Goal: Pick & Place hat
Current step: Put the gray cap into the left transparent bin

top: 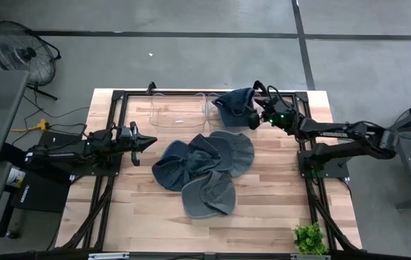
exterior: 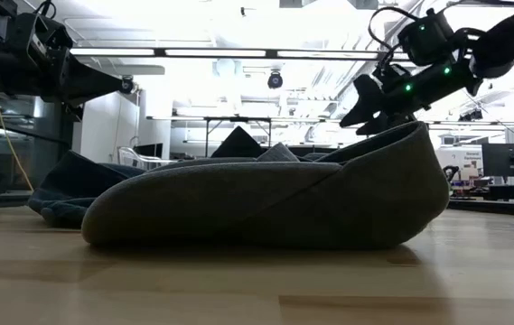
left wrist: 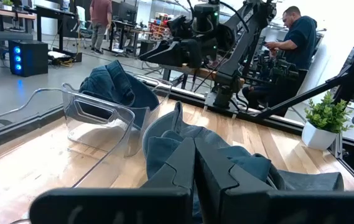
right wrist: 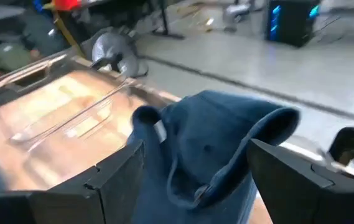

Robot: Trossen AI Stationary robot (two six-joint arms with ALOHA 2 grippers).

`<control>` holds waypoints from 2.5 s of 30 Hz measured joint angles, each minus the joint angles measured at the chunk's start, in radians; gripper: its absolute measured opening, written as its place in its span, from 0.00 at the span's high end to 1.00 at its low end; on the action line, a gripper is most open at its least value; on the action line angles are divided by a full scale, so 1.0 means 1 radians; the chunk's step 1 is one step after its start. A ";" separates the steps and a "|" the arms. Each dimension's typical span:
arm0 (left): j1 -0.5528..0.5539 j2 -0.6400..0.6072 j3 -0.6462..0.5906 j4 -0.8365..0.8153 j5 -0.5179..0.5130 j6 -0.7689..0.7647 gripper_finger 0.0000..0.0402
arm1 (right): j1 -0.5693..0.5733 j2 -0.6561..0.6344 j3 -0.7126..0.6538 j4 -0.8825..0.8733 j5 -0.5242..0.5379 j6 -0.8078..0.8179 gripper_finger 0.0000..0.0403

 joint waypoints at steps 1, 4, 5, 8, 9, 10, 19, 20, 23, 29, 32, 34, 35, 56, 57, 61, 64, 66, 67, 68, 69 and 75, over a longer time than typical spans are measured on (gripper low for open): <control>0.000 0.000 0.000 0.000 0.000 0.000 1.00 | 0.000 -0.019 0.009 -0.048 -0.023 0.005 0.31; 0.000 0.000 0.000 0.000 0.000 0.000 1.00 | 0.015 -0.076 0.043 -0.185 -0.107 0.008 0.31; 0.000 0.000 0.000 0.000 0.000 0.000 1.00 | 0.024 -0.094 0.053 -0.222 -0.141 0.005 0.31; 0.000 0.000 0.000 0.000 0.000 0.000 1.00 | 0.056 -0.140 0.085 -0.327 -0.236 0.005 0.31; 0.000 0.000 0.000 0.000 0.000 0.000 1.00 | 0.069 -0.153 0.096 -0.359 -0.267 0.004 0.31; 0.000 0.000 0.000 0.000 0.000 0.000 1.00 | 0.081 -0.163 0.105 -0.390 -0.295 0.000 0.31; 0.000 0.000 0.000 0.000 0.000 0.000 1.00 | 0.204 -0.201 0.164 -0.557 -0.495 -0.070 0.35; 0.000 0.000 0.000 0.000 0.000 0.000 1.00 | 0.220 -0.201 0.169 -0.573 -0.508 -0.079 0.35; 0.000 0.000 0.000 0.000 0.000 0.000 1.00 | 0.278 -0.201 0.173 -0.615 -0.515 -0.100 0.36; 0.000 0.000 0.000 0.000 0.000 0.000 1.00 | 0.386 -0.201 0.173 -0.759 -0.447 -0.084 0.36; 0.000 0.000 0.000 0.000 0.000 0.000 1.00 | 0.431 -0.201 0.173 -0.811 -0.359 -0.082 0.36; 0.000 0.000 0.000 0.000 0.000 0.000 1.00 | 0.456 -0.201 0.173 -0.844 -0.296 -0.073 0.36; 0.000 0.000 0.000 0.000 0.000 0.000 1.00 | 0.465 -0.201 0.173 -0.862 -0.267 -0.062 0.36; 0.000 0.000 0.000 0.000 0.000 0.000 1.00 | 0.439 0.011 0.165 -0.856 -0.052 0.101 0.36; 0.000 0.000 0.000 0.000 0.000 0.000 1.00 | 0.436 0.012 0.150 -0.809 -0.052 0.115 0.36; 0.000 0.000 0.000 0.000 0.000 0.000 1.00 | 0.431 -0.005 0.023 -0.615 -0.057 0.233 0.36; 0.000 0.000 0.000 0.000 0.000 0.000 1.00 | 0.431 -0.034 -0.047 -0.559 -0.048 0.342 0.36; 0.000 0.000 0.000 0.000 0.000 0.000 1.00 | 0.431 -0.063 -0.087 -0.502 -0.039 0.377 0.36; 0.000 0.000 0.000 0.000 0.000 0.000 1.00 | 0.428 -0.078 -0.106 -0.473 -0.034 0.392 0.36; 0.000 0.000 0.000 0.000 0.000 0.000 1.00 | 0.419 -0.093 -0.126 -0.450 -0.032 0.405 0.36; 0.000 0.000 0.000 0.000 0.000 0.000 1.00 | 0.409 -0.107 -0.145 -0.423 -0.030 0.418 0.36; 0.000 0.000 0.000 0.000 0.000 0.000 1.00 | 0.352 -0.140 -0.254 -0.269 -0.098 0.451 0.36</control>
